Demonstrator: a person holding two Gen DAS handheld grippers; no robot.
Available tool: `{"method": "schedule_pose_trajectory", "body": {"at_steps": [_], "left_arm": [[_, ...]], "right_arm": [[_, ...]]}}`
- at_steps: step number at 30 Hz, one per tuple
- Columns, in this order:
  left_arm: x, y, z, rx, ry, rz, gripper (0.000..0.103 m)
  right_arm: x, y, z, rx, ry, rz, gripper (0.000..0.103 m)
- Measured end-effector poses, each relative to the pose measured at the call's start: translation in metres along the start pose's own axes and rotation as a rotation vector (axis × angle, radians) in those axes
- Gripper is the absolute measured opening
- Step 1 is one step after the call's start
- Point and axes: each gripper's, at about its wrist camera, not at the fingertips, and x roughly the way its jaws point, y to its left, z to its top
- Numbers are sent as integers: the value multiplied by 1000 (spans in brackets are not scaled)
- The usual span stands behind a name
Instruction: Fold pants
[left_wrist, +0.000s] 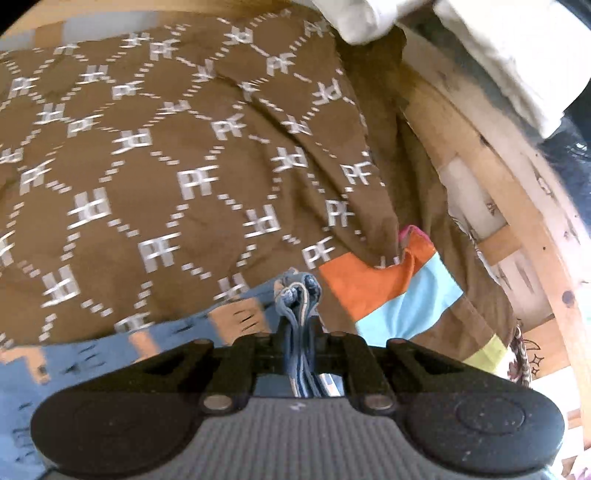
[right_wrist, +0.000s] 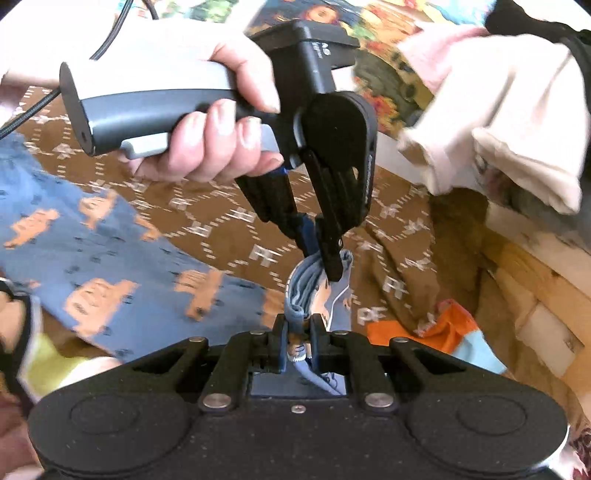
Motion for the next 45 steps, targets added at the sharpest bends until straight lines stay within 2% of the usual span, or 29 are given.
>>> {"method": "schedule_pose_trajectory", "body": {"at_steps": [7, 11, 14, 16, 18, 21, 22, 26, 31, 38, 45], "left_arm": [[-34, 55, -33, -54, -54, 32, 10], [-32, 86, -50, -115, -28, 47, 10], [-27, 107, -58, -143, -14, 47, 10], [-22, 120, -63, -173, -6, 31, 10], [-20, 129, -66, -203, -6, 8, 13], [-18, 136, -66, -220, -9, -14, 16], [-17, 137, -66, -219, -8, -11, 21], [-17, 139, -67, -219, -7, -16, 23], [-17, 136, -67, -214, 1, -12, 21], [-13, 127, -64, -189, 0, 14, 13], [-18, 123, -64, -186, -11, 26, 10]], "right_arm": [[-6, 41, 9, -43, -11, 185, 6], [-1, 64, 12, -84, 1, 256, 6], [3, 75, 11, -109, 15, 275, 20], [5, 77, 9, -119, 30, 283, 24], [8, 79, 8, -114, 50, 284, 37], [19, 81, 9, -109, 70, 295, 44], [22, 84, 10, -113, 73, 296, 44], [30, 88, 14, -109, 62, 295, 43], [39, 91, 9, -122, 116, 280, 39], [42, 91, 5, -120, 136, 262, 19], [34, 79, 11, -32, 125, 282, 15]]}}
